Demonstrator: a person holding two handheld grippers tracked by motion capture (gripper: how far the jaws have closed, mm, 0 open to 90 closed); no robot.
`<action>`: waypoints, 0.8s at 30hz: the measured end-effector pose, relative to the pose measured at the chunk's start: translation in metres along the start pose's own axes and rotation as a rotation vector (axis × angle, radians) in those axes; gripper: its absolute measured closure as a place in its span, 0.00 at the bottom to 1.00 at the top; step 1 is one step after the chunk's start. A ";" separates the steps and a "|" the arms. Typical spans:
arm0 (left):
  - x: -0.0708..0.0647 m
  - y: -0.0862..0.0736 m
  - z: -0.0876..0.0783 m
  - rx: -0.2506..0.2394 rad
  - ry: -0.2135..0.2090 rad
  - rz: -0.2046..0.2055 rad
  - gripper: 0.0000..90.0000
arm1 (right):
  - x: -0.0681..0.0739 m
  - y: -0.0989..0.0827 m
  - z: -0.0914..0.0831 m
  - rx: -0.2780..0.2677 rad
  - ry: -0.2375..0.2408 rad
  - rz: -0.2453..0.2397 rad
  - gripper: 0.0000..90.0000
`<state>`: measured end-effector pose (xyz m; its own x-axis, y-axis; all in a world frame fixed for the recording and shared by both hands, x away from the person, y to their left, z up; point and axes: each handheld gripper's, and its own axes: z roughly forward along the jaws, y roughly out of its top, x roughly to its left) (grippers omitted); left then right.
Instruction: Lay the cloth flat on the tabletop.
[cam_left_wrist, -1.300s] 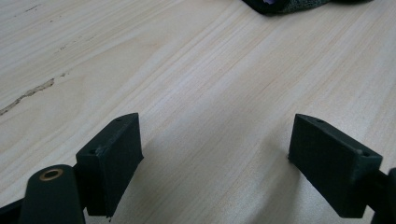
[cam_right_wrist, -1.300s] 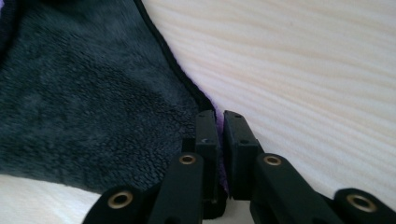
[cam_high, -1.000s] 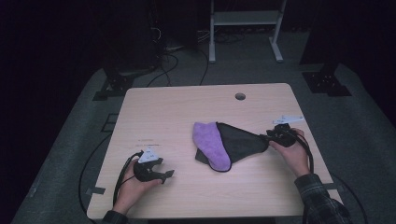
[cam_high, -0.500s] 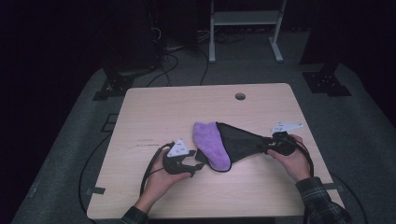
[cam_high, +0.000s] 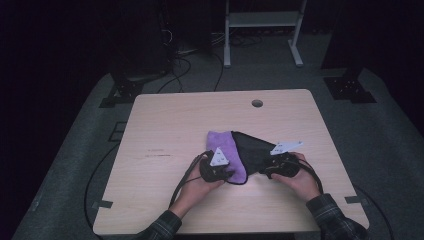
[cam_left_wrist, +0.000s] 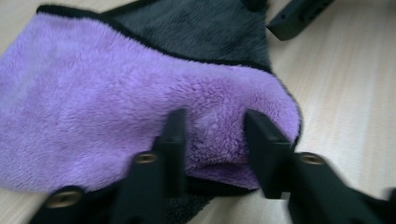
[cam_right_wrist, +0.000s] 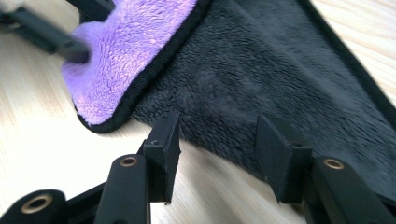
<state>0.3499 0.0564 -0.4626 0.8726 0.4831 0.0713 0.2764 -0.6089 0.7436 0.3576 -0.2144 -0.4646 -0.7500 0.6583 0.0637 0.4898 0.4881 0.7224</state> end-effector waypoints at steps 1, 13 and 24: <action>0.001 0.001 0.000 0.002 -0.008 -0.020 0.80 | 0.001 0.000 0.002 0.007 -0.004 -0.010 0.56; 0.015 0.012 -0.039 -0.190 -0.082 -0.194 0.92 | 0.020 0.009 0.012 -0.025 0.063 -0.132 0.55; 0.038 0.018 -0.089 -0.335 -0.048 -0.251 0.93 | 0.031 0.026 0.017 -0.005 0.012 -0.173 0.94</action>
<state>0.3522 0.1197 -0.3875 0.8150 0.5555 -0.1650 0.3437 -0.2341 0.9094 0.3546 -0.1722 -0.4556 -0.8282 0.5579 -0.0532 0.3511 0.5905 0.7267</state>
